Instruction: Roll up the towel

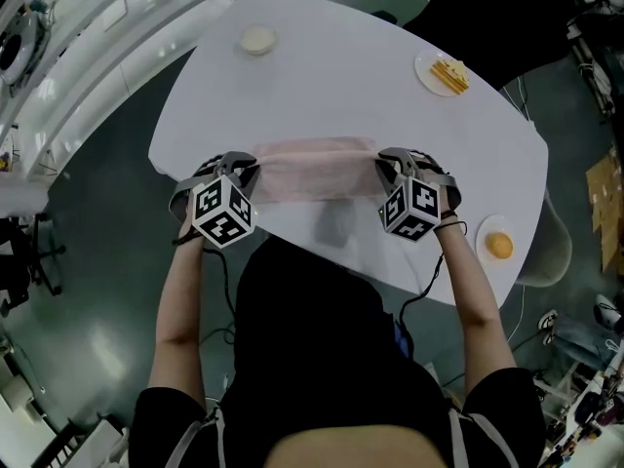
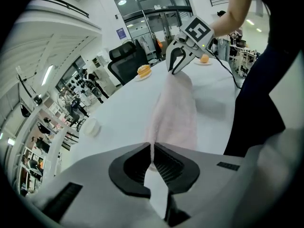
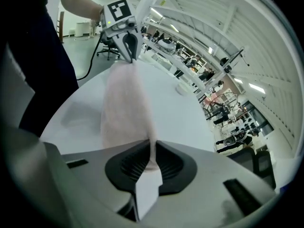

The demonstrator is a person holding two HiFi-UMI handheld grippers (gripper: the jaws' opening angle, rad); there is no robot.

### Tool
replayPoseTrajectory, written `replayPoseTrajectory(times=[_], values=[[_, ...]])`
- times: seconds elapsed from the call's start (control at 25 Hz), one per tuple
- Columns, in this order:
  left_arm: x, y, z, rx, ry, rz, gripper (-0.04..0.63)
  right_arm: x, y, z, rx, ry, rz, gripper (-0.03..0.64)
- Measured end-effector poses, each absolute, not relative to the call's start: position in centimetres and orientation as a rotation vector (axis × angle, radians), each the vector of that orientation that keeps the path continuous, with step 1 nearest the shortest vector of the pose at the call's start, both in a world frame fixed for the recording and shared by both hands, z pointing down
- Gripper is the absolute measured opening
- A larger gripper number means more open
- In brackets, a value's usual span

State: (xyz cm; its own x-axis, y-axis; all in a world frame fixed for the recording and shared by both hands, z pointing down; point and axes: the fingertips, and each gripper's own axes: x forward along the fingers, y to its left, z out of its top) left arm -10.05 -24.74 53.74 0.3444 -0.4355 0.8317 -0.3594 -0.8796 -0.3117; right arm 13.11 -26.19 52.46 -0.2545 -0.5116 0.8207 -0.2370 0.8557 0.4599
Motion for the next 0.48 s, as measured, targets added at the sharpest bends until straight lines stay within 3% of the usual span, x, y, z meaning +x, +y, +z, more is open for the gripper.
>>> replayPoseTrajectory(times=[0.48], values=[[-10.4, -30.0, 57.4, -2.563, 0.628, -1.657, 0.023, 12.8, -31.3, 56.6, 0.540, -1.831, -0.183, 0.043]])
